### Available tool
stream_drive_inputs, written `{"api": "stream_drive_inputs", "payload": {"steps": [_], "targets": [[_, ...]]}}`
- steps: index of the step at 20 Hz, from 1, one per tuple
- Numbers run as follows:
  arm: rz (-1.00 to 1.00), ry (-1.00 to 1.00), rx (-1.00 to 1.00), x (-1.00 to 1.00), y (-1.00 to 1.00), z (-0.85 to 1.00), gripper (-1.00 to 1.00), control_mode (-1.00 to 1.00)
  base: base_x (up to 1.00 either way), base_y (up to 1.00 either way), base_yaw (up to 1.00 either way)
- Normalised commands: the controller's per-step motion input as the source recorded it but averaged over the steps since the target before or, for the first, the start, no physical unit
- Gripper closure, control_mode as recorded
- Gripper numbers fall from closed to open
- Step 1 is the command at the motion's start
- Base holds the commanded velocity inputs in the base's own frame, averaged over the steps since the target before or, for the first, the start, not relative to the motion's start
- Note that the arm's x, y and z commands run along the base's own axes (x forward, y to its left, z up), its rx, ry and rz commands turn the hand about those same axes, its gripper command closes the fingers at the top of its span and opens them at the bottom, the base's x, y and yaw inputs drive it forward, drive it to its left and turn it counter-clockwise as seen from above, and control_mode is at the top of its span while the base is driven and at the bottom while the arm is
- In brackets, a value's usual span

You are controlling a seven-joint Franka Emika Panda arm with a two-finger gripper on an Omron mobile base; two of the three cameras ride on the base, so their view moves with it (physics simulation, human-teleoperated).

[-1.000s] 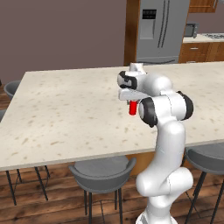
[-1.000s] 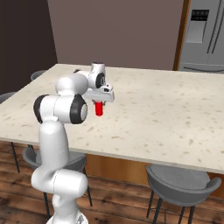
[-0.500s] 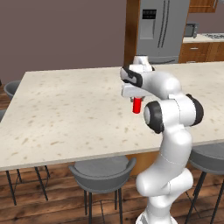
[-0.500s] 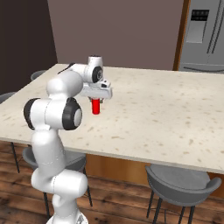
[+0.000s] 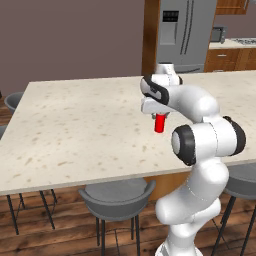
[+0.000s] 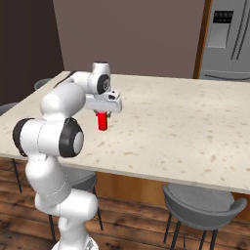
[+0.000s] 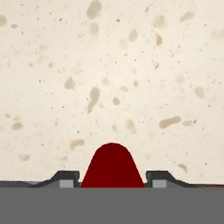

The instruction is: Four empty soda cans are scattered around the kitchen. Gather all the cans and cluster them next to the stove for recycling.

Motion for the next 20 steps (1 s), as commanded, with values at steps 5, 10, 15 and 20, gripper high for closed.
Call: {"api": "stream_drive_inputs", "payload": {"steps": [5,10,15,20], "targets": [[0.00,-0.04,-0.01,-0.46,0.06,0.04,1.00,-1.00,0.00,0.00,0.00],[-0.01,-0.01,0.00,-0.44,0.01,0.04,1.00,-1.00,0.00,0.00,0.00],[0.00,0.00,0.00,-0.39,0.00,0.07,1.00,-1.00,0.00,0.00,0.00],[0.00,0.00,0.00,-0.36,0.00,0.11,1.00,-1.00,0.00,0.00,0.00]]}}
